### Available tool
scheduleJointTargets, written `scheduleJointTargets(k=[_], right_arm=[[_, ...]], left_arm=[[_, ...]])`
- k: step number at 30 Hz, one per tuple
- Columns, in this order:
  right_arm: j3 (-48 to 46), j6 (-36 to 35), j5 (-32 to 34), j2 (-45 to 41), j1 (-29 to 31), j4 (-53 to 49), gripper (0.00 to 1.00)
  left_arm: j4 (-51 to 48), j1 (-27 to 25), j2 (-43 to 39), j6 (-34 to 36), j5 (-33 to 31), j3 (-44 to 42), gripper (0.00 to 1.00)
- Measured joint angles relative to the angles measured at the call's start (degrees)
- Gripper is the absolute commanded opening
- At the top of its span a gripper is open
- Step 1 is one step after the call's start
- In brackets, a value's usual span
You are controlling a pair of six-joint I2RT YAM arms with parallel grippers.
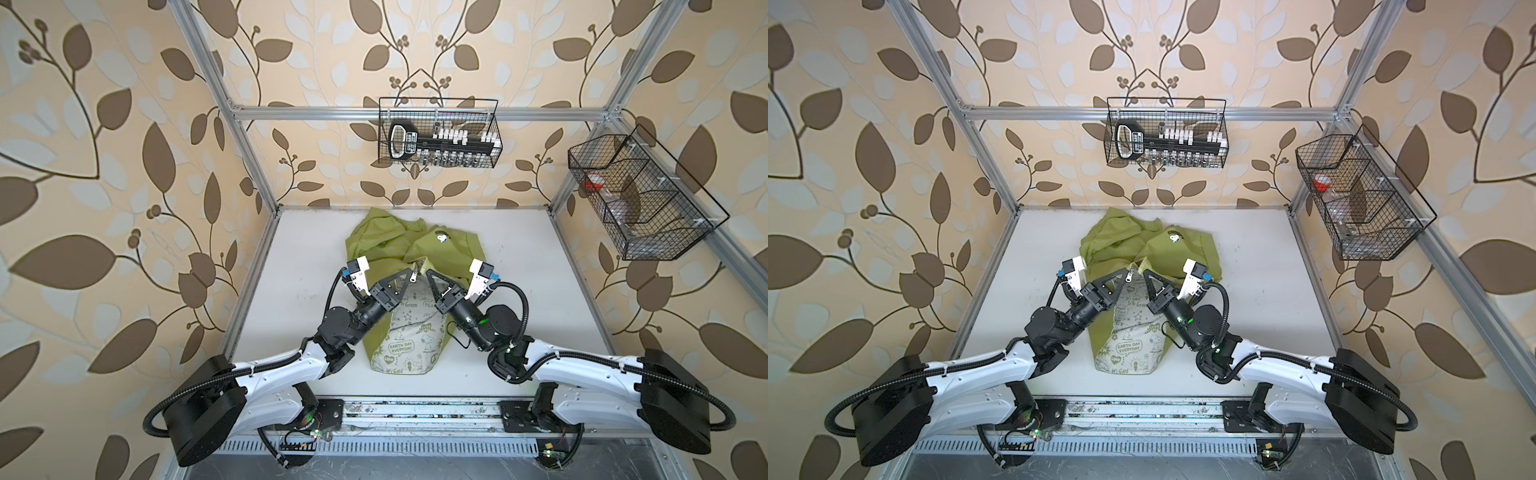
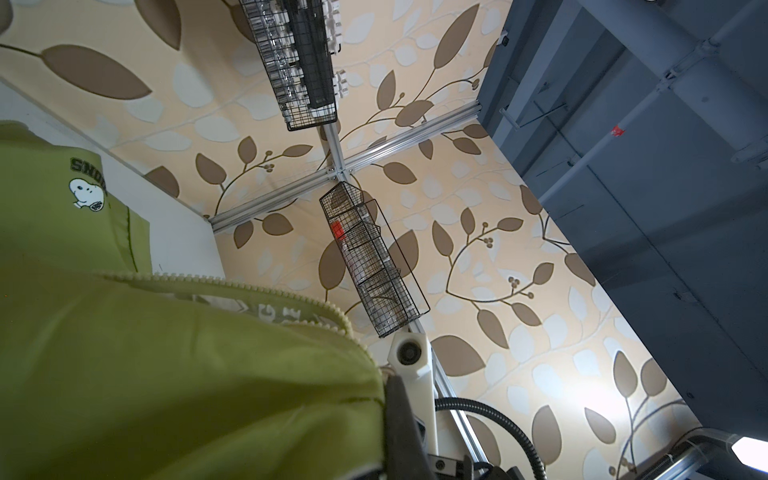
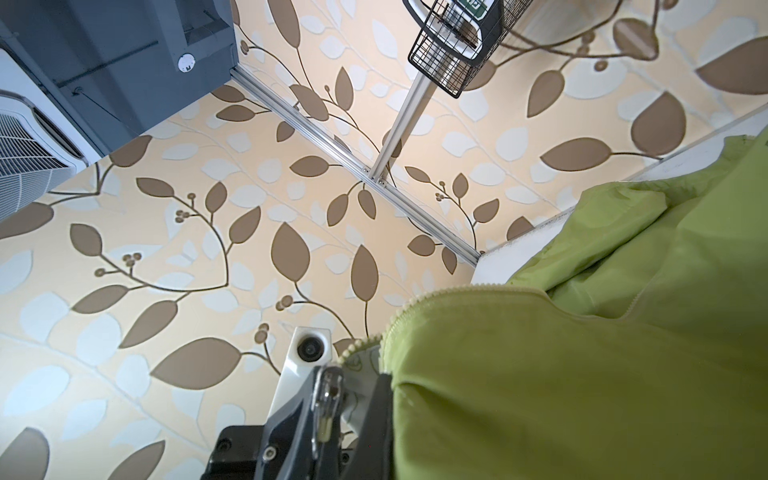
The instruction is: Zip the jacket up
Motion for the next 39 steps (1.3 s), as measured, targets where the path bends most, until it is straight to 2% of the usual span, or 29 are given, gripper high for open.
scheduleJointTargets(k=[8, 17, 39], right_arm=[[0.48, 0.26, 0.28, 3.06, 0.07, 2.91, 0.00], [-0.28, 1.46, 6.84, -1.16, 1.36, 3.39, 0.00], [0.66, 1.22, 6.80, 1.57, 1.88, 3.23, 0.00]], left_arm=[[3.10, 0.00, 3.72, -1.44, -0.02, 0.00, 0.00], [5.77, 0.00, 4.26, -1.64, -1.38, 0.00, 0.00], [6.12, 0.00, 5.20, -2.93, -1.42, 0.00, 0.00]])
